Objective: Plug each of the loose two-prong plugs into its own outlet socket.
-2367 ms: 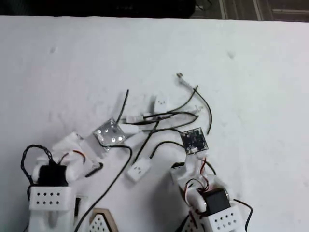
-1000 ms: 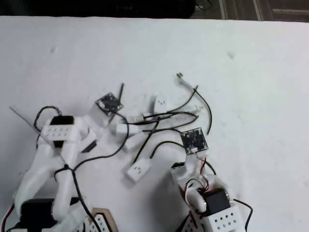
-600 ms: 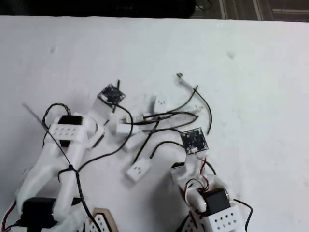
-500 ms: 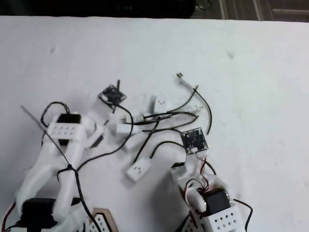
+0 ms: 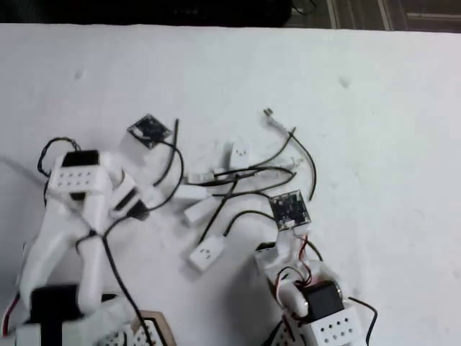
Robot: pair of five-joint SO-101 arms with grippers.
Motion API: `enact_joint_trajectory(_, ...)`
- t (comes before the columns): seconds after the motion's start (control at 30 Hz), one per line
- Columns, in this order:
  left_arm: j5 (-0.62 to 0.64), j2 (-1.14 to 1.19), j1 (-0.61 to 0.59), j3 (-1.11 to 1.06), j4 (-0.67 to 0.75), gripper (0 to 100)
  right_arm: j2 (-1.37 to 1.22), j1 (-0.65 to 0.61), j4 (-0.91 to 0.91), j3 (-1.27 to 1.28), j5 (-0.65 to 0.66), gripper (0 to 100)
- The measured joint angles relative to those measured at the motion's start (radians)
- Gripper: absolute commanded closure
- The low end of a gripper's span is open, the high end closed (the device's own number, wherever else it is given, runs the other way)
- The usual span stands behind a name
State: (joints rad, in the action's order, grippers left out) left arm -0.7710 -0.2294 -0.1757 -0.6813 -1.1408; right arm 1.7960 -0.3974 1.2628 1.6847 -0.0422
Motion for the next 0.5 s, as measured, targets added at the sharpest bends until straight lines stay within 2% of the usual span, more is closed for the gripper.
enact_joint_trajectory(0.3, 0.000, 0.356, -0.002, 0.189, 0.023, 84, 0.000, 0.000, 0.000, 0.000, 0.000, 98.0)
enact_joint_trajectory(0.5, 0.000, 0.384, 0.026, 0.215, -0.011, 93, 0.000, 0.000, 0.000, 0.000, 0.000, 98.0)
